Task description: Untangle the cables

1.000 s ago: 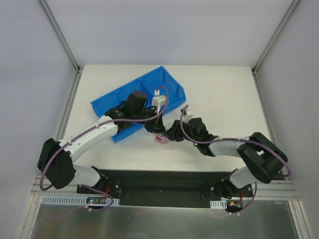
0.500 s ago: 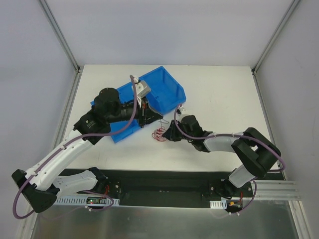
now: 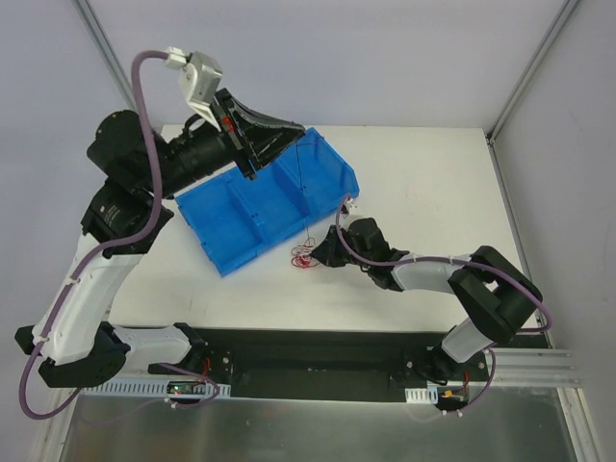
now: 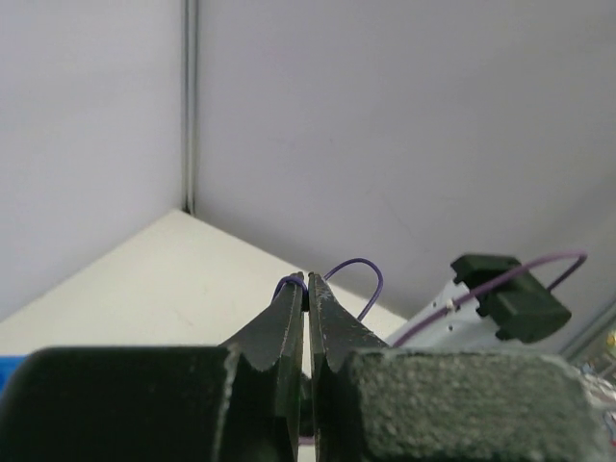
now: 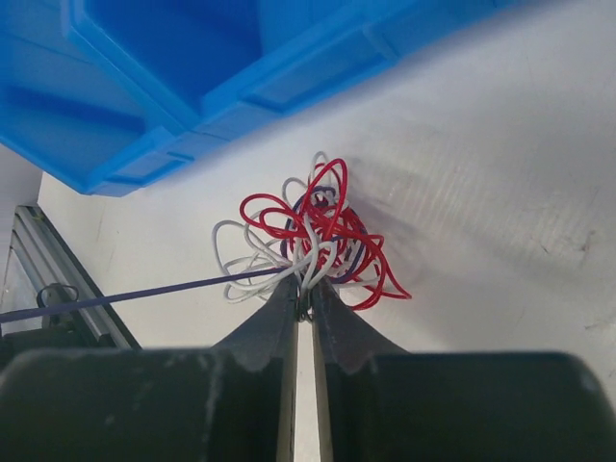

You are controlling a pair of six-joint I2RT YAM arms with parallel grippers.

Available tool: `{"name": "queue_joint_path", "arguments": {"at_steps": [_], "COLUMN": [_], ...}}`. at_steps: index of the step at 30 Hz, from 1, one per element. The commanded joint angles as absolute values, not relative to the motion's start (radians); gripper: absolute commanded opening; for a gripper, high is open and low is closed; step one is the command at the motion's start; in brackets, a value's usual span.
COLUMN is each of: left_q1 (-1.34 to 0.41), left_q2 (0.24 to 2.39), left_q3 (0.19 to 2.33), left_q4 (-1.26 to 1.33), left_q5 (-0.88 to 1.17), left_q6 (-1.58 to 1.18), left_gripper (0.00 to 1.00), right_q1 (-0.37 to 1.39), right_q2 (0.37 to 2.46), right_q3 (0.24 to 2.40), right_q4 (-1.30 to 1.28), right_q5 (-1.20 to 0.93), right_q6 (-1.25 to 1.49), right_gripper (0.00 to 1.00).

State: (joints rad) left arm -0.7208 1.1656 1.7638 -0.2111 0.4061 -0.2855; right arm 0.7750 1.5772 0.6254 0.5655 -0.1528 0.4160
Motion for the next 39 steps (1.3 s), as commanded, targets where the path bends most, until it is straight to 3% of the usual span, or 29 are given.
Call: {"name": "queue_joint_path", "arguments": {"at_steps": [1, 9, 14, 20, 24, 30, 34, 39], "left_q1": [-0.729, -0.73, -0.729, -0.73, -0.73, -0.73, -0.729, -0.73], "left_q2": [1.21, 1.324, 1.325, 1.244, 1.175, 0.929, 0.798, 0.746], "left_q3": [2.026, 2.347, 2.34, 2.142, 1.995, 1.566, 1.231, 0.903], "left_q4": [-0.084, -0.032, -0.023, -0.023, -0.029, -0.073, -0.191, -0.308], "left_q5": [0.309, 0.273, 0.253, 0.224, 0.175, -0.032, -0.205, -0.1], "left_q6": [-0.285, -0.314, -0.302, -0.302, -0.282, -0.184, -0.233, -0.376], "left_gripper": [0.0, 0.0, 0.0, 0.0, 0.0, 0.0, 0.0, 0.0], "right_q1": [0.776, 0.778, 0.776, 0.775, 0.778, 0.775, 0.764, 0.69], "right_q2": [1.586, 1.592, 1.592, 1.531, 1.41, 0.996, 0.751, 0.641], "right_q3": [0.63, 0.646, 0.647, 0.606, 0.525, 0.348, 0.331, 0.279], "right_q4": [0.491, 0.45, 0.436, 0.443, 0.451, 0.255, 0.097, 0.156], "right_q5": [-0.098, -0.061, -0.048, -0.006, 0.15, 0.538, 0.708, 0.528], "right_q6": [0.411, 0.426, 0.429, 0.431, 0.455, 0.563, 0.464, 0.359], "right_gripper": [0.09, 0.1, 0.1, 0.01, 0.01, 0.01, 0.01, 0.0]}}
